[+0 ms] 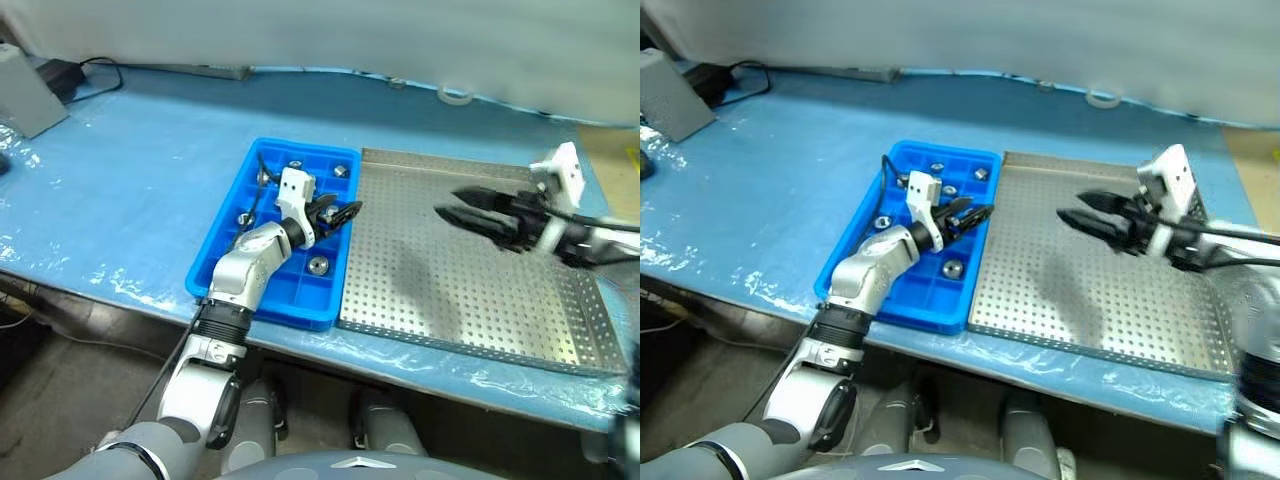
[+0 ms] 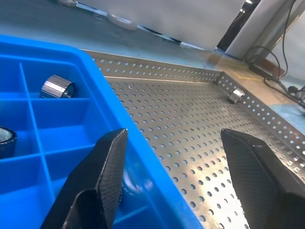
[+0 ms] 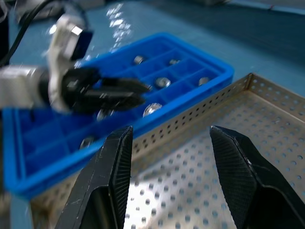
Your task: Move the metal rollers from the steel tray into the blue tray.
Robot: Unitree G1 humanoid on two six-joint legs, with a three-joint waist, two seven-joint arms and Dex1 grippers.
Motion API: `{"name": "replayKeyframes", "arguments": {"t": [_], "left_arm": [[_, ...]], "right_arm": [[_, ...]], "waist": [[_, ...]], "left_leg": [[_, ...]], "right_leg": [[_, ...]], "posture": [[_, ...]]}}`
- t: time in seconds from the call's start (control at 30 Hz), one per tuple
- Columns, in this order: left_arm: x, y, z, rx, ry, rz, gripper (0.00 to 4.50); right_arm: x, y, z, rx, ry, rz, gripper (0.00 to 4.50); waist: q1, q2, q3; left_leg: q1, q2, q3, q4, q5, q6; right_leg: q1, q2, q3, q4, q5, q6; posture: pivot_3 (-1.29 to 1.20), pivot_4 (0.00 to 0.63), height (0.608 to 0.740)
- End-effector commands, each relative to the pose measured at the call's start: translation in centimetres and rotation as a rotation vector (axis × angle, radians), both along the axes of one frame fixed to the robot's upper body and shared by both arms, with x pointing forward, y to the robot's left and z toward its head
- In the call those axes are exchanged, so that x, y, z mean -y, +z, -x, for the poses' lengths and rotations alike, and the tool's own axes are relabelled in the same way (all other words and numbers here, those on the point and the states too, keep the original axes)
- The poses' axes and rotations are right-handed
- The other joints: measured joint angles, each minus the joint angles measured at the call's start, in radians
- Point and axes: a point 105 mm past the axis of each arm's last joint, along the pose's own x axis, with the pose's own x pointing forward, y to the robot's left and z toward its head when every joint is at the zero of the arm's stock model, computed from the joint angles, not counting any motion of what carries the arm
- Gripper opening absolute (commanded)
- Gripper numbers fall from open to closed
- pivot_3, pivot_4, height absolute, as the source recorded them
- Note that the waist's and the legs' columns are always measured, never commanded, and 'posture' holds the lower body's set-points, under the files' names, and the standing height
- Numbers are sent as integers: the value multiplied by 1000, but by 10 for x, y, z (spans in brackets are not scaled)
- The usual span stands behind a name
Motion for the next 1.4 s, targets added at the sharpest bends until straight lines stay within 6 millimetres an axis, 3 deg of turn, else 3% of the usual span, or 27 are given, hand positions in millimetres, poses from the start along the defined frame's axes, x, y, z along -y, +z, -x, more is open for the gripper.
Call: {"name": "replayKeyframes", "arguments": {"t": [0.03,0.13,0.27,0.4,0.53,0.6,0.8,1.03,1.17,1.27,1.33,1.4], "left_arm": [[-1,15,-1,55,2,13,3334],[0,15,-1,57,2,12,3334],[-2,15,-1,58,4,9,3334],[-3,15,-2,59,5,7,3334],[-3,18,-5,64,20,7,3334],[-4,20,-8,69,36,13,3334],[-9,33,-17,95,83,51,3334],[-7,41,-24,112,111,73,3334],[-10,49,-26,141,131,90,3334],[-15,58,-24,193,149,115,3334],[-14,64,-17,244,125,128,3334],[-13,67,-11,281,107,134,3334]], "right_arm": [[11,9,-24,27,-199,-29,2659],[19,6,-36,29,-329,-37,2659],[55,-7,-51,19,-619,-77,2659],[61,-10,-55,33,-698,-91,2659],[99,-23,-58,45,-1022,-7,2659],[107,-26,-59,57,-1108,-15,2659],[104,-15,-71,215,-1205,206,2659],[91,13,-96,341,-1263,220,2659],[93,22,-104,384,-1295,256,2659],[80,36,-106,481,-1175,180,2659],[58,47,-104,595,-987,183,2659],[41,46,-100,616,-821,174,2659]], "waist": [[6,9,1],[8,11,1],[9,10,1],[3,10,1],[2,10,1],[2,10,1],[-1,10,1],[-4,10,1],[0,10,1],[2,10,1],[3,10,1],[2,10,1]], "left_leg": [[-1,-1,0,0,0,0],[-5,-2,2,-1,2,2],[-5,-2,2,-3,1,2],[-5,-2,3,-4,2,2],[-4,-2,3,-5,2,1],[-4,-2,3,-5,3,0],[-4,-2,4,-5,3,0],[-4,-2,4,-5,3,0],[-5,-2,4,-5,3,0],[-7,-2,4,-4,2,2],[-10,-2,4,-3,1,3],[-14,-2,4,-2,1,4]], "right_leg": [[-2,-1,0,0,0,0],[-7,-2,2,2,0,0],[-6,-2,1,1,0,0],[-7,-2,1,1,0,0],[-7,-2,1,1,0,0],[-7,-2,1,2,0,0],[-7,-2,2,1,0,0],[-8,-2,3,2,0,0],[-8,-2,2,3,0,0],[-9,-2,2,2,0,0],[-12,-2,2,3,1,1],[-14,-3,0,3,3,4]], "posture": [[-182,150,740],[-182,150,740],[-183,150,740],[-185,150,740],[-184,150,740],[-184,150,740],[-178,150,740],[-169,150,740],[-155,150,740],[-146,150,740],[-138,150,740],[-139,150,740]]}}
